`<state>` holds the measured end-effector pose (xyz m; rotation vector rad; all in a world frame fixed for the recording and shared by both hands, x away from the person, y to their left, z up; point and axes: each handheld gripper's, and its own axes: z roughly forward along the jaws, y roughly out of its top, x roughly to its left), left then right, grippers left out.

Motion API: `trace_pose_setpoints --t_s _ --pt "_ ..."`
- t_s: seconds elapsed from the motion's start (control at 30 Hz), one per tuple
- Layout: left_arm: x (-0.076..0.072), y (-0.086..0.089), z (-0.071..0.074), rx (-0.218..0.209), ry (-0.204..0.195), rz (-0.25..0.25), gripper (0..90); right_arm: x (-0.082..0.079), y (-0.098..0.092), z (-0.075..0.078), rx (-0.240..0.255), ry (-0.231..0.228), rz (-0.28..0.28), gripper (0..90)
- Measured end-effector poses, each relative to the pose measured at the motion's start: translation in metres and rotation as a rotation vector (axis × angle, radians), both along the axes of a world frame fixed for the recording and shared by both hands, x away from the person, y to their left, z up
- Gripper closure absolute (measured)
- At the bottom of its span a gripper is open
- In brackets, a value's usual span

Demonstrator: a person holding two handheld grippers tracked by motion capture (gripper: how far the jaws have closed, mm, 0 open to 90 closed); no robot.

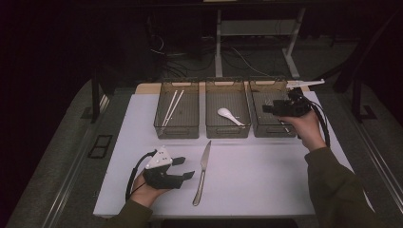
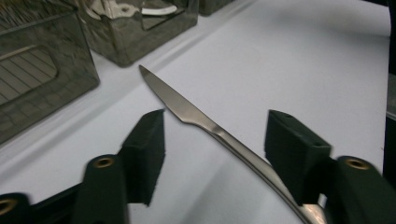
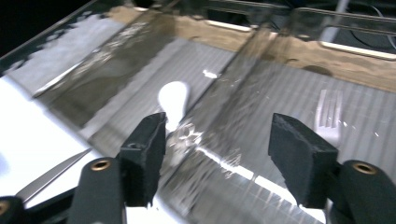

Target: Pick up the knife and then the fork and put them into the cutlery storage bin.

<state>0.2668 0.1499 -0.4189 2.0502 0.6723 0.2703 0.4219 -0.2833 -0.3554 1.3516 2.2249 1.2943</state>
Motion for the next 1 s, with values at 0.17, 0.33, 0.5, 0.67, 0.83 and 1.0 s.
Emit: trace_pose_setpoints --t_s 0.17,0.33,0.5,0.67,0.83,1.0 --pt "0.013 -0.008 -0.003 0.042 -0.012 0.043 58.7 -0.037 0.004 -0.004 -0.020 -0.037 0.076 30.7" --pt "0.031 -0.020 -0.007 0.096 0.010 0.076 76.8 -0.071 0.007 -0.018 -0.029 -0.059 0.124 29.1" --pt "0.047 -0.035 -0.015 0.167 0.034 0.106 86.5 -0.096 0.008 -0.031 -0.005 -0.053 0.150 28.5" --pt "0.059 -0.046 -0.025 0.209 0.051 0.106 88.3 -0.119 0.006 -0.045 -0.031 -0.051 0.160 26.5" --pt "0.063 -0.052 -0.029 0.223 0.064 0.093 89.0 -0.132 0.000 -0.054 -0.029 -0.032 0.161 26.0" --pt "0.067 -0.065 -0.030 0.206 0.072 0.057 89.1 -0.138 -0.003 -0.057 -0.013 -0.024 0.163 25.1"
